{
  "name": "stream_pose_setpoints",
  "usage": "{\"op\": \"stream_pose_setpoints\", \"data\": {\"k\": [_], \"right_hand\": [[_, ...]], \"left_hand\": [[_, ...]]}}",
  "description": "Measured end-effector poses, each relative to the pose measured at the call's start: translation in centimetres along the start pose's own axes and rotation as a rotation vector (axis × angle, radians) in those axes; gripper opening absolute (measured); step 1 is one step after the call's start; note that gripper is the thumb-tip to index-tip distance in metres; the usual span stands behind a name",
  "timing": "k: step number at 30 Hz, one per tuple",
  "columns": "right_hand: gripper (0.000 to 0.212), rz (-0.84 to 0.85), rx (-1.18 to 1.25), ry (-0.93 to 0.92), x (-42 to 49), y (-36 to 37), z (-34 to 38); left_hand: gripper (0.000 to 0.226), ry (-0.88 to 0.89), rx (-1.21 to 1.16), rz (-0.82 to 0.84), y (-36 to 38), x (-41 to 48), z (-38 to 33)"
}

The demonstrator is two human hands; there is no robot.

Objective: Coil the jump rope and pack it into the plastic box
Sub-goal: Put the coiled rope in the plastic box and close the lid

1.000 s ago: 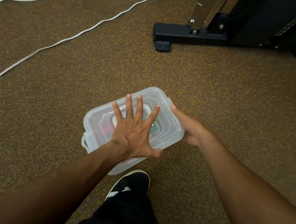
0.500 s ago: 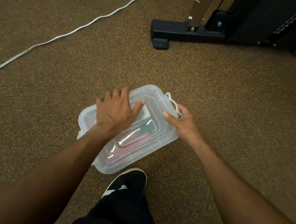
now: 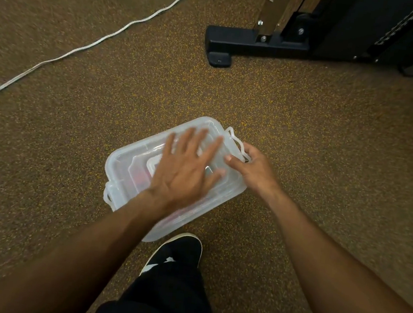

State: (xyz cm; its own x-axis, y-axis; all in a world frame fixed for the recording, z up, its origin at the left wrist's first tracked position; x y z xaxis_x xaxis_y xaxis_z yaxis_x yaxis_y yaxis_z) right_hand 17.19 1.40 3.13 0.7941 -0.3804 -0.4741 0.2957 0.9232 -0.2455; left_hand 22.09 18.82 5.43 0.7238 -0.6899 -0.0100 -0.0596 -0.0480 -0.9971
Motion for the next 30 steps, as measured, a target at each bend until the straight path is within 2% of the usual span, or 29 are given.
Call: {"op": "stream_pose_setpoints", "data": {"k": [1,3,6,11,17,27,30], "right_hand": [[0.043,0.006,-0.009,-0.003,0.0,0.0,-0.1],[0.034,0.02,-0.043,-0.018,0.0,-0.1,-0.2],[0.034,0.01,-0.138,-0.062,-0.4,-0.2,0.2],[0.041,-0.132,-0.425,-0.149,-1.1,0.2,1.0],[0.038,-0.235,-0.505,-0.174,-1.6,1.0,1.3],[0.036,-0.167,-0.457,-0.211,-2.0,1.3,0.6],[0.045,-0.158,-0.442,-0.204,-2.4,1.2,0.8]], "left_hand": [[0.08,0.111,0.011,0.055,0.3,-0.5,-1.2],[0.095,0.2,0.04,0.127,1.4,-1.2,-2.6],[0.103,0.194,0.095,0.128,2.7,-1.5,-2.9],[0.108,0.158,0.06,0.1,2.8,-1.3,-2.9],[0.107,0.141,0.03,0.104,2.8,-1.2,-2.8],[0.105,0.145,0.017,0.066,3.0,-1.2,-2.7],[0.095,0.162,-0.093,0.04,2.5,-1.3,-2.4]]}}
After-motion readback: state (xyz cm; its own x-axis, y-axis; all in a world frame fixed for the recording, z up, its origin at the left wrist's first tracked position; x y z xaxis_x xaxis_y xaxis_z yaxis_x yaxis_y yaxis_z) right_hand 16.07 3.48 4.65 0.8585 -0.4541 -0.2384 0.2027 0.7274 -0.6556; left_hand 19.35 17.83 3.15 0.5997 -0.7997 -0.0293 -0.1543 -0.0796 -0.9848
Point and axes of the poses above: each hand's wrist, its own x-axis towards the middle knuckle, its own y-axis out of the palm, z = x × y, the point moved 2 cm from there along x, towards the middle knuckle, and after that the axes turned 11 degrees about x, right-handed, at the moved point
